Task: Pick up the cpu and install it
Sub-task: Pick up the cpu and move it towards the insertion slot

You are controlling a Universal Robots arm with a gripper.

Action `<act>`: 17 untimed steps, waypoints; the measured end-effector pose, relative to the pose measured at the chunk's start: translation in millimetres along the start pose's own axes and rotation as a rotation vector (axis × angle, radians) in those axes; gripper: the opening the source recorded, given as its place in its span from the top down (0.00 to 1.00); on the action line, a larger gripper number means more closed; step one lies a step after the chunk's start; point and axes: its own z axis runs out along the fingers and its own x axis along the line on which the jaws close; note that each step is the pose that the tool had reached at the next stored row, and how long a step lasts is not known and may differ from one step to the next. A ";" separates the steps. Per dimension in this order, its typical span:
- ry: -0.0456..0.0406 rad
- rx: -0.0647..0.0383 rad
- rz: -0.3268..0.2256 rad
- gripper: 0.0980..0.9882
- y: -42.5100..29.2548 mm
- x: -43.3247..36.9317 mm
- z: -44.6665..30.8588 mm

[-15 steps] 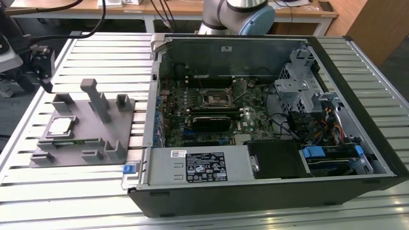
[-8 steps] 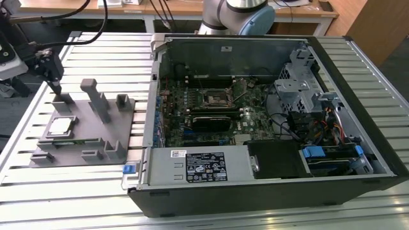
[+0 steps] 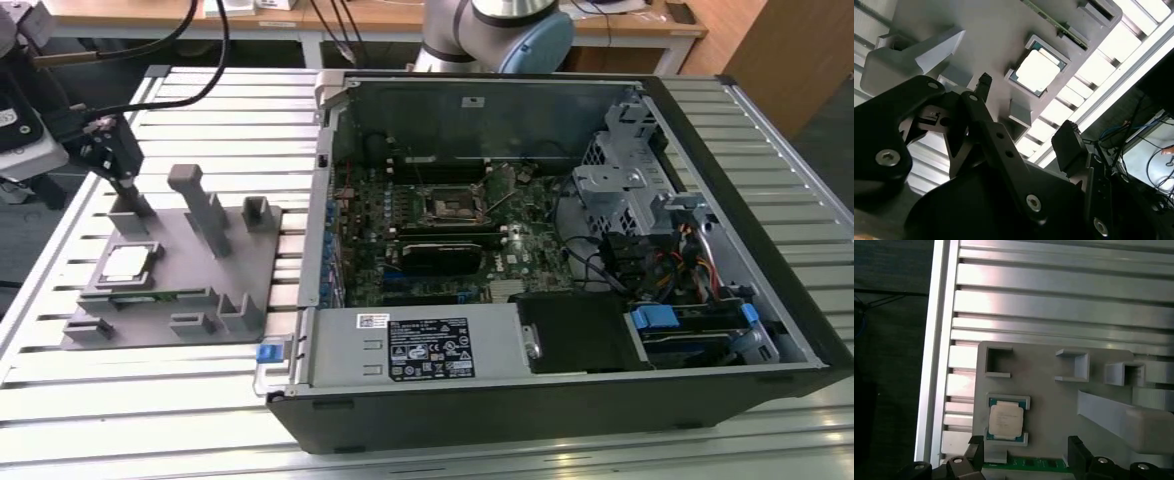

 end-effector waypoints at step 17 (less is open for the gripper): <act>0.0026 0.003 0.025 0.25 -0.6 10.3 30.7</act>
